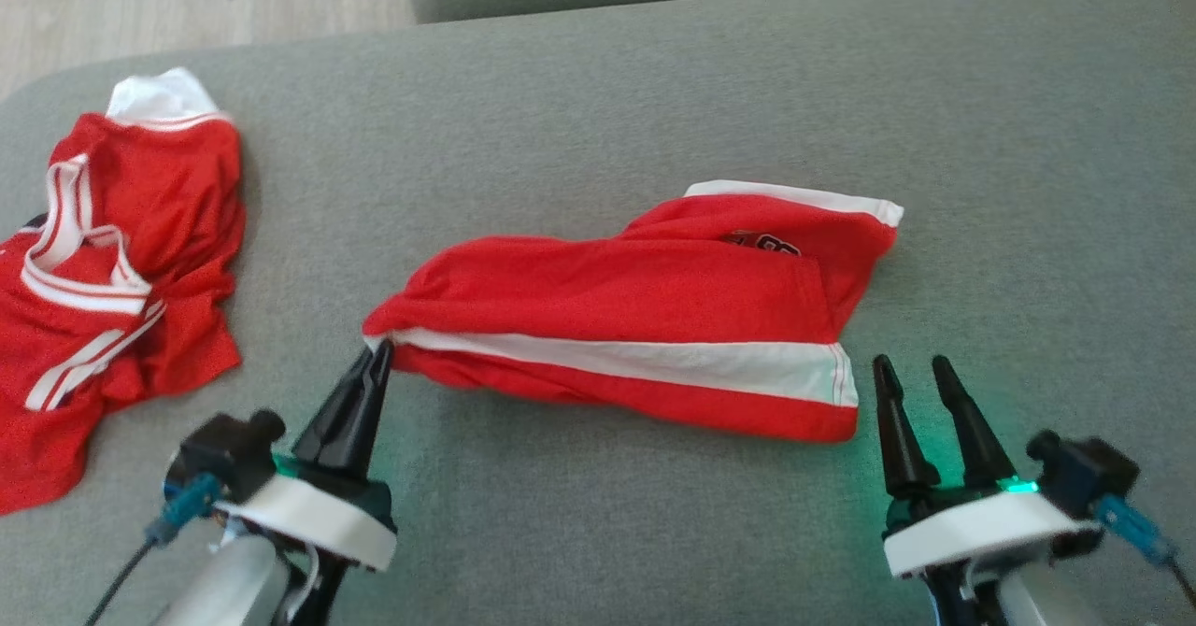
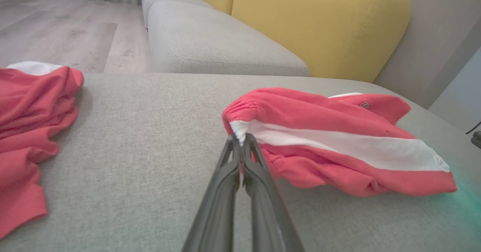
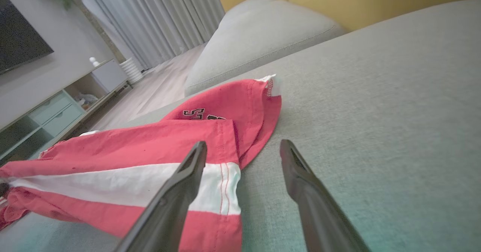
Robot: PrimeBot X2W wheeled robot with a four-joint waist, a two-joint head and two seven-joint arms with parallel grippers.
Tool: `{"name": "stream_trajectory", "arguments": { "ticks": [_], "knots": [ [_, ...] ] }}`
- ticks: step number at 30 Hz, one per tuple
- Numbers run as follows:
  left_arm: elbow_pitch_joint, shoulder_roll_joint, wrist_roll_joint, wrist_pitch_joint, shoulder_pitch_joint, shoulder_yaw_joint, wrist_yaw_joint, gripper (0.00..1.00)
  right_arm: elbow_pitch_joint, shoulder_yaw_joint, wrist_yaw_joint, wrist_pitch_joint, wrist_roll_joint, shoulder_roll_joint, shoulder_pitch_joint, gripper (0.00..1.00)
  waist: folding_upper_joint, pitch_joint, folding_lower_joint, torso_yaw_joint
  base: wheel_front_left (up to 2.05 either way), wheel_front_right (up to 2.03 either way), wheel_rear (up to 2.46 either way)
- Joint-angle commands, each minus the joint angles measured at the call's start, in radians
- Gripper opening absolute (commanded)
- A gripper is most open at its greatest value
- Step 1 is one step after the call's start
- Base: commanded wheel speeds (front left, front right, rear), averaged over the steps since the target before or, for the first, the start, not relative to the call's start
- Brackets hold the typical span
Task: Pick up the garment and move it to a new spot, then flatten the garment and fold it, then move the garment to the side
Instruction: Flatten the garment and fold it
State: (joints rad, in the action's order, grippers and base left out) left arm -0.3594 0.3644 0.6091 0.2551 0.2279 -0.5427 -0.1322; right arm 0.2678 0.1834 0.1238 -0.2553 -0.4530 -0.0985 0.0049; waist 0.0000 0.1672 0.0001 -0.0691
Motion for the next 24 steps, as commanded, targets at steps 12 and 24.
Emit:
{"name": "stream_trajectory", "arguments": {
  "ticks": [12, 24],
  "knots": [
    [-0.016, 0.011, -0.026, 0.007, 0.126, 0.042, 0.002, 0.00, 0.122, 0.457, 0.007, 0.001, -0.461, -0.276, -0.190, 1.00, 0.0000, 0.022, -0.0001, 0.048, 0.00, 0.00, 0.00],
    [-0.017, 0.011, -0.003, 0.007, 0.142, 0.016, 0.002, 0.00, 0.117, 0.648, 0.007, 0.000, -0.706, -0.331, -0.283, 1.00, 0.0000, 0.020, -0.0001, 0.064, 0.00, 0.00, 0.00]
  ]
}}
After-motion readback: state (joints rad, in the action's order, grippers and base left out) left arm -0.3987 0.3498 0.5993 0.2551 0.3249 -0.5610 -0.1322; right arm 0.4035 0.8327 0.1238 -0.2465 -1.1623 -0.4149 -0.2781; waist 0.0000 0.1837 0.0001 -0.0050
